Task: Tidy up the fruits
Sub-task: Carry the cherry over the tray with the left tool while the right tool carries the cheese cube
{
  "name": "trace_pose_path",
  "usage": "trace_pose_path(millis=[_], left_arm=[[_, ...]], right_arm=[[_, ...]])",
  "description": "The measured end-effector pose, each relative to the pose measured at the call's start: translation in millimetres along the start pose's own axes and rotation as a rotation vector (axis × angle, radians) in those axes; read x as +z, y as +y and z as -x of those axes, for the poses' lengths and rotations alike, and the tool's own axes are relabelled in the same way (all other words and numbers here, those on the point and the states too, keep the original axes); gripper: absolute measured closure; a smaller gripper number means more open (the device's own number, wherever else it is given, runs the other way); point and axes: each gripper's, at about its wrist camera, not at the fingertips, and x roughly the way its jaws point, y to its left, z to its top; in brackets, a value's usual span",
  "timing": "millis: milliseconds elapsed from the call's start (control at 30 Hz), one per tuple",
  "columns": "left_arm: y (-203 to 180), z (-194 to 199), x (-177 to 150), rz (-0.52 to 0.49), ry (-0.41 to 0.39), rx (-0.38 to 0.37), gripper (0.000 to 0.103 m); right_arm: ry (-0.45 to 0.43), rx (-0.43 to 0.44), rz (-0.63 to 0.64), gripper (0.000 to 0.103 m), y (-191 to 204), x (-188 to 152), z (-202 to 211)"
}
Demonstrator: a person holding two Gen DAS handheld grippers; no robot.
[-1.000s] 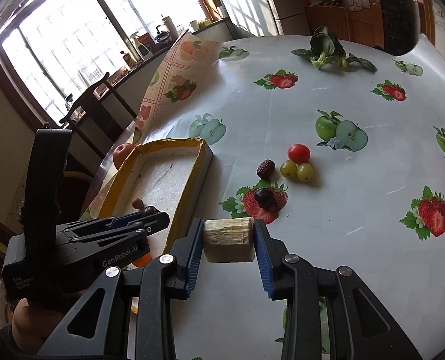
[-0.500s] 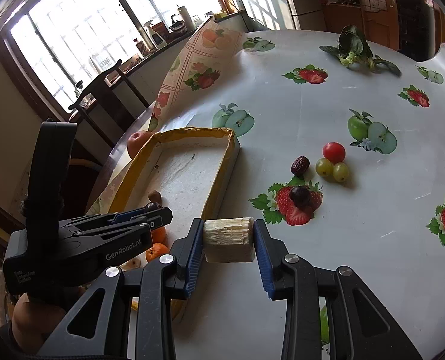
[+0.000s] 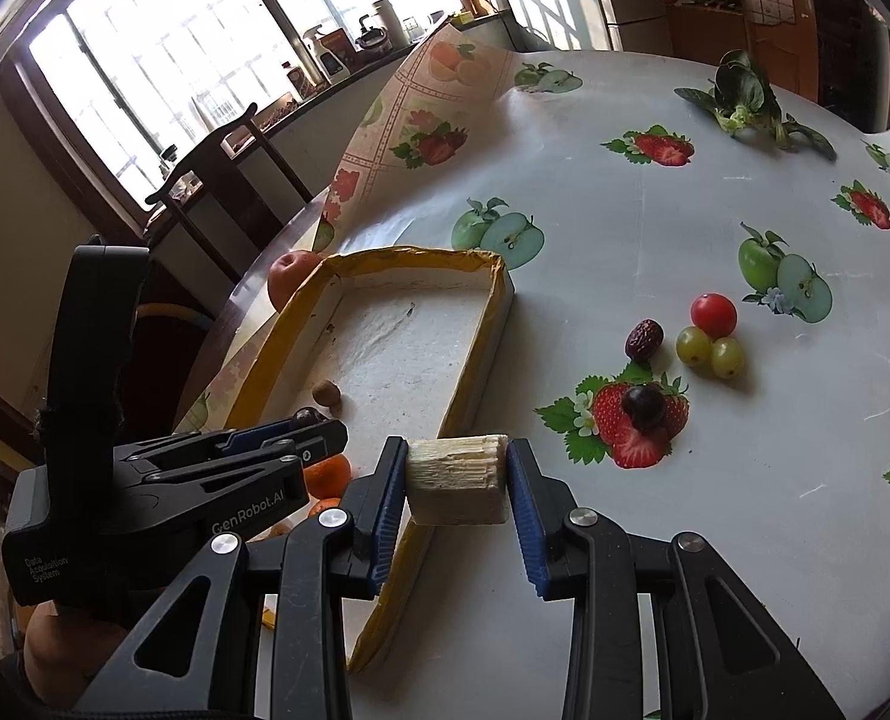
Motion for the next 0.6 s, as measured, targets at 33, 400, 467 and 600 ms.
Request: trace_pose_path(millis=[33,400,467,600], left_arm=[[2.9,-1.3,1.0,0.004,0.001,0.003,0.079],[47.7,-23.5,50.3,0.061,-0.008,0.05,0.079],[50.3,-31.4,60.6,0.058,-0.004,0.051,0.079],[48.8,-51.6,72.4,0.037,0.024,0.057,0.079]], right_arm=[[0.002,0.003,0.001,0.069,1.7,1.5,-2.8],[0.038,0.041,0.061,0.069,35.5,26.4,-45.7],[0.05,0.049,0.084,0.069,43.4,29.9,-57.4],[0.099,0.043,0.116,0.069,51.7,32.6,-87.7]])
